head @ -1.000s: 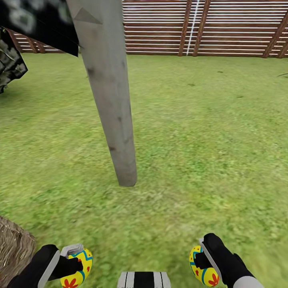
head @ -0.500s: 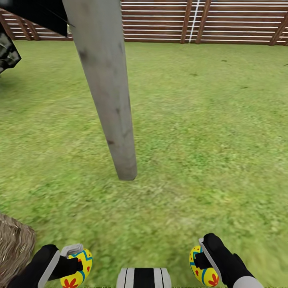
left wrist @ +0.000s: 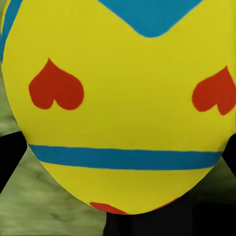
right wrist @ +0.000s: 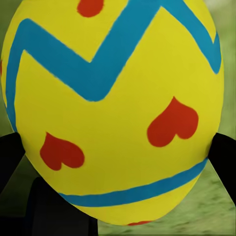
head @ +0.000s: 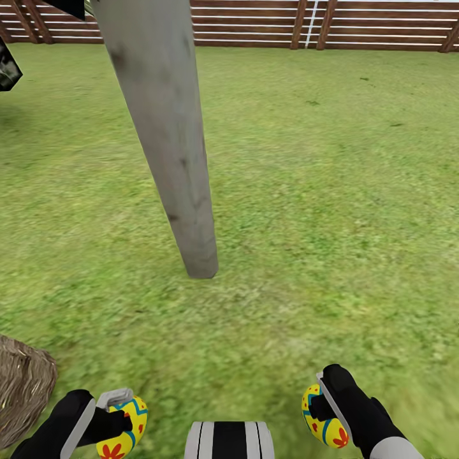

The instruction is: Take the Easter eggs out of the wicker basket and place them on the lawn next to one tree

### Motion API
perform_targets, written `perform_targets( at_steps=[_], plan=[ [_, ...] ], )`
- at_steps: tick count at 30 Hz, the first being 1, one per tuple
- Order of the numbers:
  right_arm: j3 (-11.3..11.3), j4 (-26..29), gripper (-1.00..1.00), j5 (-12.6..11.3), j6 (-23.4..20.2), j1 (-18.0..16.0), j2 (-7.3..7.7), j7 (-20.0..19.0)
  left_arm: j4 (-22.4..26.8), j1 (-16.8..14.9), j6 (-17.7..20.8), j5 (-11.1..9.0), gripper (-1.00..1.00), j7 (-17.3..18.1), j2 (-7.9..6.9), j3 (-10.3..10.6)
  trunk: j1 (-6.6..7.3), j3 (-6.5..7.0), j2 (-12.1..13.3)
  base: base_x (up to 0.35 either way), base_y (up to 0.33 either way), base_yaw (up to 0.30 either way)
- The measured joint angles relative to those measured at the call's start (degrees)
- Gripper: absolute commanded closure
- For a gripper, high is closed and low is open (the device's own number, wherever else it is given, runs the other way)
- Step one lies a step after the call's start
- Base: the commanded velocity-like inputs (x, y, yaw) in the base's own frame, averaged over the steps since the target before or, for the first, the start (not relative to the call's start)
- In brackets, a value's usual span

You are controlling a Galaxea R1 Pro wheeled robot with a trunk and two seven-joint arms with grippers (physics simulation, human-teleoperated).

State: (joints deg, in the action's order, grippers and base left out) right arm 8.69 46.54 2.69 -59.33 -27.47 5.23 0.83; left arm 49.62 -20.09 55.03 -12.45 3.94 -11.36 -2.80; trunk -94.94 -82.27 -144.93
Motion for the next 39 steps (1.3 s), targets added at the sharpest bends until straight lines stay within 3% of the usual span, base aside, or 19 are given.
perform_targets(
  at_steps=[6,7,8,10,17,21,39],
  plan=[
    [0.02,0.0,1.0,0.11,-0.01,0.0,-0.04,0.0,0.1,0.0,0.09,0.0,-1.0,-0.05,0.0,-0.17,0.0,0.0,0.0,0.0,0.0,0.0],
    [0.0,-0.05,-1.0,0.1,-0.03,-0.04,-0.04,0.0,0.09,0.0,0.09,0.0,-1.0,-0.04,0.0,-0.17,0.0,0.0,0.0,0.0,0.0,0.0],
    [-0.01,-1.14,-1.0,-0.53,3.65,-0.01,-0.08,-0.05,0.08,-0.02,0.08,0.01,-1.0,-0.04,0.01,-0.16,-0.01,0.0,0.0,0.0,0.0,0.0],
    [-0.01,-4.56,-1.0,0.08,2.34,-0.04,-0.03,-0.1,0.09,0.0,0.08,0.01,-1.0,-0.08,0.0,-0.17,0.0,0.0,0.0,0.0,0.0,0.0],
    [-0.03,-4.57,-1.0,0.29,2.32,0.0,-0.09,-0.11,0.09,0.0,0.0,0.0,-1.0,-0.05,0.07,-0.09,-0.01,0.0,0.0,0.0,0.0,0.0],
    [-0.08,-4.5,-1.0,-1.2,3.79,0.02,-0.1,-0.1,0.07,-0.02,-0.07,-0.01,-1.0,-0.08,0.4,-0.02,0.08,0.87,0.06,0.0,0.0,0.0],
    [0.06,-4.68,-1.0,-1.21,3.79,0.06,-0.22,-0.06,-0.36,-0.02,-0.09,0.0,-1.0,-0.35,0.44,-0.08,0.52,4.86,0.3,-0.048,0.0,0.0]
  ],
)
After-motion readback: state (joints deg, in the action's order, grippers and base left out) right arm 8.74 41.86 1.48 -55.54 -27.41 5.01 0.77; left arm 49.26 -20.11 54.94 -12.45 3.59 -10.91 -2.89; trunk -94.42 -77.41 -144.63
